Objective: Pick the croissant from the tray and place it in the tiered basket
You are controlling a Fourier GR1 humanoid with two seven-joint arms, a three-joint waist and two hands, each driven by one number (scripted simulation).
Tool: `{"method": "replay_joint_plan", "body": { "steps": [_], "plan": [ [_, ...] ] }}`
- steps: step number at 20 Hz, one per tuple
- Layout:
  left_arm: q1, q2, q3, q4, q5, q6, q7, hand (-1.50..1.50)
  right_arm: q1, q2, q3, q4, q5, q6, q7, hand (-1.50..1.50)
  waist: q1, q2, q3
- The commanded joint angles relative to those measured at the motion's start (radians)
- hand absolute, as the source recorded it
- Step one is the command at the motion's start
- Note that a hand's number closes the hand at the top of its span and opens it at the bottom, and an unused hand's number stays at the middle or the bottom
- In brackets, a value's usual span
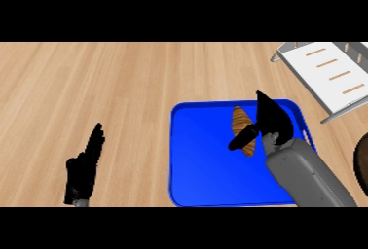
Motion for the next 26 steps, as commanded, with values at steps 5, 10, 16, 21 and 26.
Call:
{"method": "replay_joint_plan", "body": {
  "steps": [5,10,16,21,26],
  "plan": [
    [0.007,0.003,0.029,0.037,0.011,-0.016,0.012,0.00,-0.036,0.048,-0.044,0.044,-0.004,0.105,0.165,-1.50,-0.003,0.004,-0.006],
    [-0.014,0.001,0.040,0.074,0.002,-0.025,-0.006,0.00,-0.044,0.056,-0.086,0.134,-0.020,0.134,0.083,-1.50,-0.003,0.005,-0.006],
    [0.033,-0.043,-0.010,0.038,-0.040,0.009,-0.010,0.00,-0.029,0.111,-0.105,0.152,-0.012,0.121,0.103,-1.50,-0.001,0.004,-0.005],
    [0.005,-0.022,0.023,0.026,-0.018,-0.021,0.039,0.00,-0.042,0.122,-0.148,0.225,0.001,0.137,0.040,-1.50,0.001,0.005,-0.005],
    [0.052,-0.028,0.039,0.071,-0.023,-0.036,-0.067,0.00,0.032,0.092,-0.183,0.205,0.027,0.123,-0.051,1.50,-0.002,0.004,-0.005]
  ]
}}
